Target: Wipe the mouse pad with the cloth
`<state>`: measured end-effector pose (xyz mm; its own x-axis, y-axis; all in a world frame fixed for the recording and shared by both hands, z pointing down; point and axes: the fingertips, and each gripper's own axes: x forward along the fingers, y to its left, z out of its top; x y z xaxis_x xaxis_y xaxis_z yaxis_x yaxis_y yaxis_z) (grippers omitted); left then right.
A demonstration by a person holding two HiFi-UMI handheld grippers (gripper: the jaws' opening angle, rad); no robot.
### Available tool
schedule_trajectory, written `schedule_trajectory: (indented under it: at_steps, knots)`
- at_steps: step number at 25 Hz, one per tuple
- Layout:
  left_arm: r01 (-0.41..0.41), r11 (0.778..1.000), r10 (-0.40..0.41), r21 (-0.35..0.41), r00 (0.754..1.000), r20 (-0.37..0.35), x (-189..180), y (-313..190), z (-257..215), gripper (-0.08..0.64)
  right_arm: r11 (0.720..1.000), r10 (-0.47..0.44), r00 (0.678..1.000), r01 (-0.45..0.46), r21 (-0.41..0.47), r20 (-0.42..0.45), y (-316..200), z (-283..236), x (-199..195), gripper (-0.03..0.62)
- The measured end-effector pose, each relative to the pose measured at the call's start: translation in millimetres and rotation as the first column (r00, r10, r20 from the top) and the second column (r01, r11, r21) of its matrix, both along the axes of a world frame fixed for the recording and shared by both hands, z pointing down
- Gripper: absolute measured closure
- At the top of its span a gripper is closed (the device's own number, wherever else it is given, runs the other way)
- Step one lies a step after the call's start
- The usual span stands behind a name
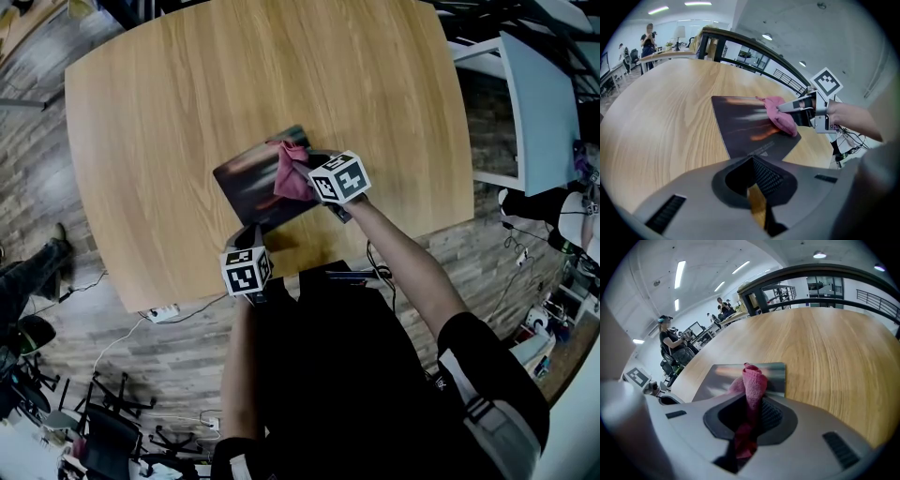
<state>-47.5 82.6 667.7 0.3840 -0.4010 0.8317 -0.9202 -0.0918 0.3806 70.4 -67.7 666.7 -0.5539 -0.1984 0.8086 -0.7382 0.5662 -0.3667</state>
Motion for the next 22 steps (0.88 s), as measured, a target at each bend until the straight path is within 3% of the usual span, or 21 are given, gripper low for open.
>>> schedule_trajectory:
  at_steps: [14, 22]
  knots:
    - [-0.018, 1.0, 0.018, -0.005, 1.0, 0.008, 0.0, 2.2, 1.0, 0.537, 0.997, 0.073, 0.997, -0.073, 0.014, -0.03, -16.7, 0.3, 35.1, 0.518]
    - [-0.038, 0.999, 0.038, -0.001, 0.999, 0.014, -0.6, 1.0, -0.1, 0.537, 0.986, 0.155, 0.986, -0.151, 0.065, -0.065, -28.5, -4.7, 57.9, 0.523]
